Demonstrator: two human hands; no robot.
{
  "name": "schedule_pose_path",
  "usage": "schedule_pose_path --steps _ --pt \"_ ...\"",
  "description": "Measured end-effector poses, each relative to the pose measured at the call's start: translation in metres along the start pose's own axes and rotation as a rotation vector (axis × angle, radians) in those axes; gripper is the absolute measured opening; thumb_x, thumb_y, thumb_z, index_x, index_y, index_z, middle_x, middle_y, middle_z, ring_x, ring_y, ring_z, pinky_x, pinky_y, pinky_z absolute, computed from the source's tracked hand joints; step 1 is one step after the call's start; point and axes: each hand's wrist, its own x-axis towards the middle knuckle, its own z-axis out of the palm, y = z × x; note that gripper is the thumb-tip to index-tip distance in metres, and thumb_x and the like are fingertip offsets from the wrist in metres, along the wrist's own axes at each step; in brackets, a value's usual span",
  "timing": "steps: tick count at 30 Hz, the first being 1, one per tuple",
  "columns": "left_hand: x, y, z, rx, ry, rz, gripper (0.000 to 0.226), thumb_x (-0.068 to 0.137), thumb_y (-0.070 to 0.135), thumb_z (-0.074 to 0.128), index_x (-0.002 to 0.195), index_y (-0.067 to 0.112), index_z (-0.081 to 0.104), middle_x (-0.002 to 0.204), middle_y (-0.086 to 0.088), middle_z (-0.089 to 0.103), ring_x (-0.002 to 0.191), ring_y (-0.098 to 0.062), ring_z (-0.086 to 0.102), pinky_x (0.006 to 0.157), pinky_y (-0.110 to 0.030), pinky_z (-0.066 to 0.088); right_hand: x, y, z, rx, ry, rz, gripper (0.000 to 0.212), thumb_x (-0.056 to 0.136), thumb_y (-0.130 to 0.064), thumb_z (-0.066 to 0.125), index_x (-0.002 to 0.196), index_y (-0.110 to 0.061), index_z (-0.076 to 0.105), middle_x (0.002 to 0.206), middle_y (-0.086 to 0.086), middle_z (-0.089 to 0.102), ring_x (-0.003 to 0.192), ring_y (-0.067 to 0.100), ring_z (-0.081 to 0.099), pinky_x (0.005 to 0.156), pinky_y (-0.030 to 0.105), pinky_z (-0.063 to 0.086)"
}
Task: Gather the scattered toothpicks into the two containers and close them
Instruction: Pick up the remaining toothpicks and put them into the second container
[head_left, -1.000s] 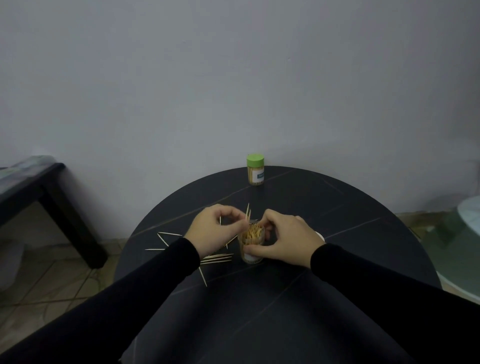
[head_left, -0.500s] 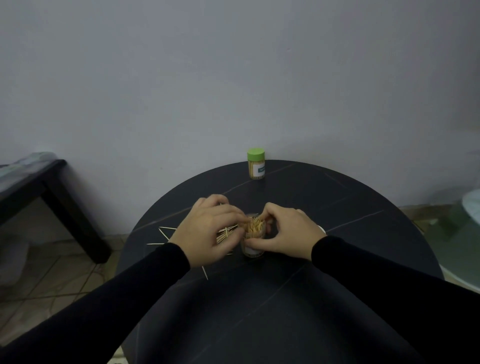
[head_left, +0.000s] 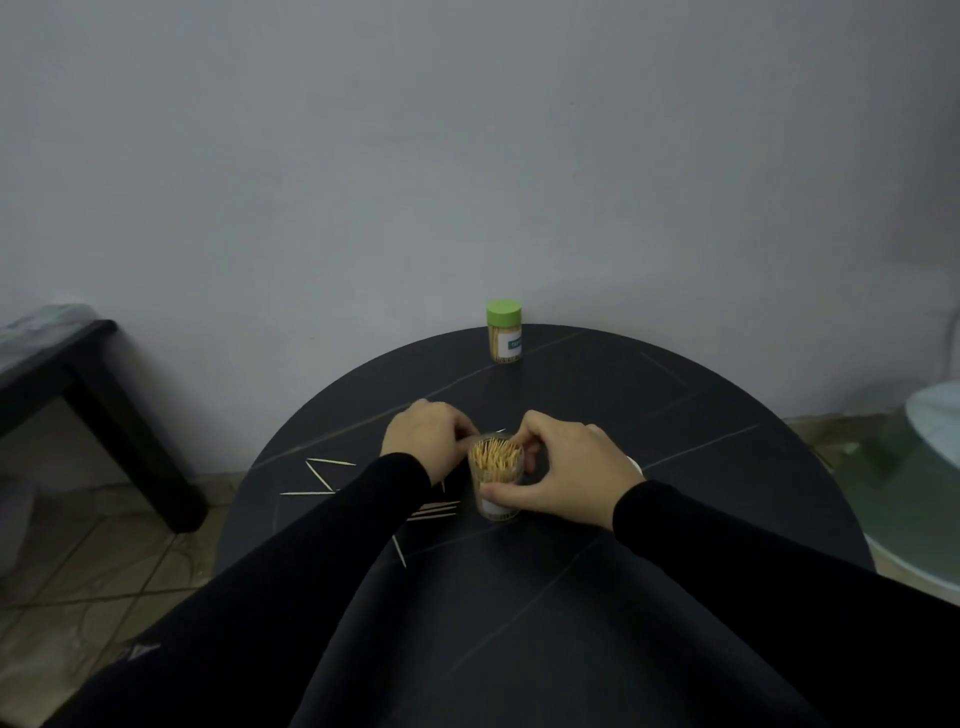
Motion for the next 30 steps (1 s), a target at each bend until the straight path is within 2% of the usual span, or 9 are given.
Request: schedule_pose_path --steps 5,7,12,14,17,19,24,28,30 --pt "0.009 -0.004 0.002 0.098 -0.093 -0.044 0.018 0.093 0.029 0.053 0.097 0.019 0.068 0.097 0.001 0.065 0.102 -0.015 0.05 0.088 -0.032 0.048 -0.001 0.0 0.0 0.011 0.0 0.005 0.049 0.071 -0.068 0.067 0.098 -0.033 0.047 0.086 -0.017 0.057 0.077 -0.001 0.05 0.088 0.027 0.041" --pt "0.011 -0.007 0.004 0.071 -0.127 -0.074 0.02 0.093 0.027 0.05 0.095 0.016 0.067 0.095 -0.002 0.066 0.097 -0.017 0.054 0.088 -0.035 0.05 -0.002 0.0 -0.001 0.02 -0.005 0.01 0.049 0.071 -0.067 0.068 0.098 -0.032 0.048 0.089 -0.016 0.059 0.078 -0.001 0.05 0.086 0.025 0.041" --pt "0.02 -0.024 -0.001 -0.092 0.034 -0.344 0.026 0.096 0.028 0.046 0.098 0.012 0.066 0.092 -0.006 0.068 0.089 -0.022 0.061 0.083 -0.035 0.052 -0.002 -0.002 -0.003 0.032 -0.037 0.006 0.048 0.071 -0.067 0.067 0.099 -0.033 0.047 0.094 -0.015 0.06 0.085 0.002 0.055 0.089 0.027 0.043" --pt "0.021 -0.031 -0.001 -0.141 0.026 -0.385 0.022 0.095 0.028 0.05 0.096 0.014 0.067 0.092 -0.004 0.067 0.087 -0.019 0.061 0.081 -0.032 0.051 -0.001 -0.001 -0.002 0.037 -0.037 0.004 0.048 0.071 -0.067 0.067 0.098 -0.033 0.046 0.093 -0.016 0.061 0.084 0.001 0.057 0.09 0.029 0.046" --pt "0.019 -0.029 0.001 -0.202 -0.023 -0.324 0.009 0.092 0.025 0.059 0.092 0.019 0.065 0.091 0.001 0.066 0.083 -0.012 0.06 0.074 -0.024 0.047 0.0 -0.001 -0.002 0.045 -0.047 0.004 0.049 0.07 -0.068 0.067 0.098 -0.033 0.046 0.095 -0.014 0.062 0.085 0.002 0.058 0.09 0.031 0.047" --pt "0.018 -0.029 0.001 -0.238 -0.027 -0.244 0.002 0.09 0.022 0.063 0.089 0.023 0.065 0.091 0.005 0.065 0.085 -0.009 0.059 0.078 -0.023 0.048 0.001 -0.001 -0.001 0.046 -0.053 0.006 0.049 0.07 -0.068 0.067 0.099 -0.033 0.047 0.096 -0.014 0.063 0.086 0.002 0.058 0.089 0.031 0.048" --pt "0.015 -0.035 -0.011 -0.197 -0.137 -0.132 0.017 0.091 0.018 0.061 0.106 0.022 0.068 0.101 0.011 0.061 0.097 -0.007 0.058 0.088 -0.021 0.044 -0.001 0.0 -0.001 0.048 -0.039 -0.004 0.049 0.071 -0.067 0.067 0.098 -0.032 0.047 0.091 -0.015 0.06 0.082 0.001 0.057 0.084 0.027 0.046" --pt "0.006 -0.039 -0.022 -0.121 -0.251 -0.059 0.016 0.091 0.02 0.061 0.102 0.025 0.072 0.104 0.008 0.067 0.095 -0.004 0.057 0.083 -0.018 0.042 0.001 0.001 0.0 0.05 -0.037 -0.006 0.05 0.07 -0.068 0.067 0.099 -0.033 0.047 0.088 -0.016 0.059 0.079 0.0 0.056 0.08 0.024 0.044" --pt "0.0 -0.037 -0.027 -0.074 -0.311 -0.029 0.021 0.094 0.028 0.057 0.11 0.026 0.069 0.113 0.007 0.065 0.096 -0.003 0.053 0.086 -0.019 0.042 0.001 0.002 0.0 0.053 -0.037 -0.006 0.05 0.07 -0.068 0.067 0.099 -0.033 0.047 0.088 -0.015 0.059 0.08 0.001 0.056 0.079 0.023 0.044"
